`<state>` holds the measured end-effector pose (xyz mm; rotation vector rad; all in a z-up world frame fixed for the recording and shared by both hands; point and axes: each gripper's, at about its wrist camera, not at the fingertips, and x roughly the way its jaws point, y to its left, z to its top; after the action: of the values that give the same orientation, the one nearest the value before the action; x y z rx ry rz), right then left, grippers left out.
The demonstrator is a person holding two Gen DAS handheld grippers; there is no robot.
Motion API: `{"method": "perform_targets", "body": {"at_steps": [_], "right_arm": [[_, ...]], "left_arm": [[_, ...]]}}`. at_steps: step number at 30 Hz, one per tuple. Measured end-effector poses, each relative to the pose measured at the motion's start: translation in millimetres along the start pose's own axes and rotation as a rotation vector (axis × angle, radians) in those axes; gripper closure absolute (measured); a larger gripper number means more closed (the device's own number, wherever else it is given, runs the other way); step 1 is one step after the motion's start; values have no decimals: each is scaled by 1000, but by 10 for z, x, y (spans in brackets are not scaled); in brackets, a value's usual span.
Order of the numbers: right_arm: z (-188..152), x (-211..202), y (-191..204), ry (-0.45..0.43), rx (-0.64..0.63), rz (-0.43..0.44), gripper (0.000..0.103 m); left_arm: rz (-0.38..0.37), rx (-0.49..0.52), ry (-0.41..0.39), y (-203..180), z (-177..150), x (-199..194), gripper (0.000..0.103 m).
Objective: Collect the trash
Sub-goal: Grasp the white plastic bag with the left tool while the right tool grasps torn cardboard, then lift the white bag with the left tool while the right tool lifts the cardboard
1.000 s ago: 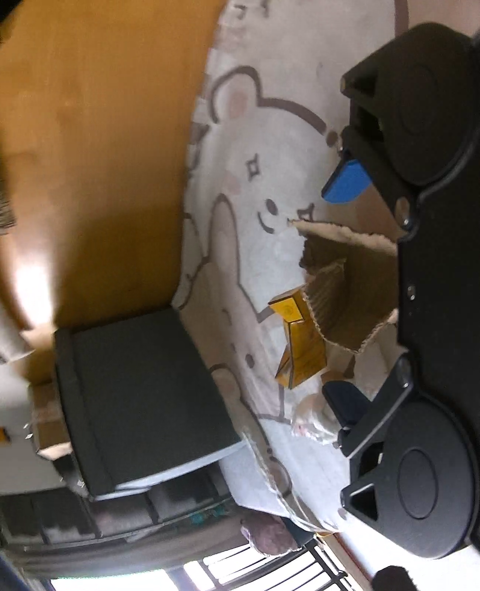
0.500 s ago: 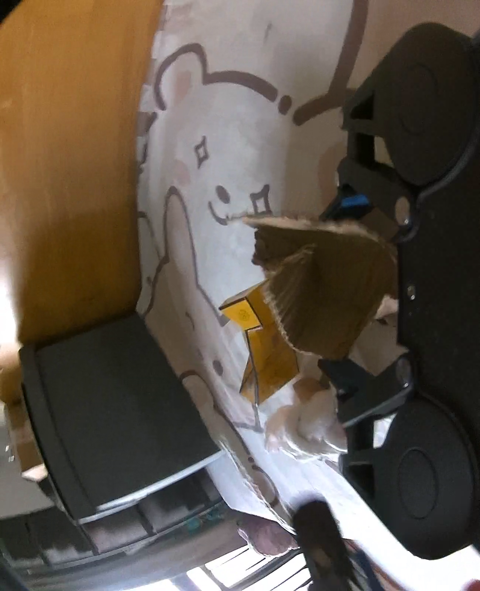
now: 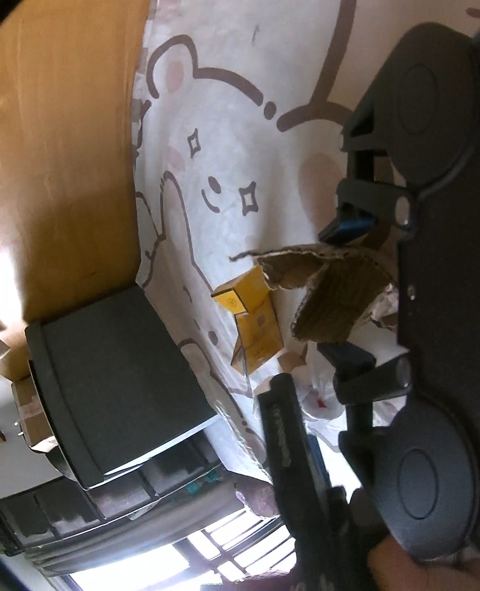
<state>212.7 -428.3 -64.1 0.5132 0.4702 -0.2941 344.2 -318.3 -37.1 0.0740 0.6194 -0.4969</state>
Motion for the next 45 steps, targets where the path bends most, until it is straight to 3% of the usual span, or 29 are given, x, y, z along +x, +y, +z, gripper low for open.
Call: {"method": "perform_targets", "body": {"at_steps": [2,9,21,32,45], "right_arm": [[-4,-5,-17,2,4,9,48],[-17,-8,-34,2,11,29,51],[-8,-78,11,-19,-28,44,52],[97,-488,68,-29,-79,40,52],[144,-1092,338,-35,-242,47,52]], "left_arm": [[-13,9,14,-23,-13,46,48],[-44,47,10,-52,-90,-15,52],[-47,53,-19,125,-246,-563,53],[-20,64,-20,212,-321,-1097,53],[-4,23,-47,320,-312,-1770,53]]}}
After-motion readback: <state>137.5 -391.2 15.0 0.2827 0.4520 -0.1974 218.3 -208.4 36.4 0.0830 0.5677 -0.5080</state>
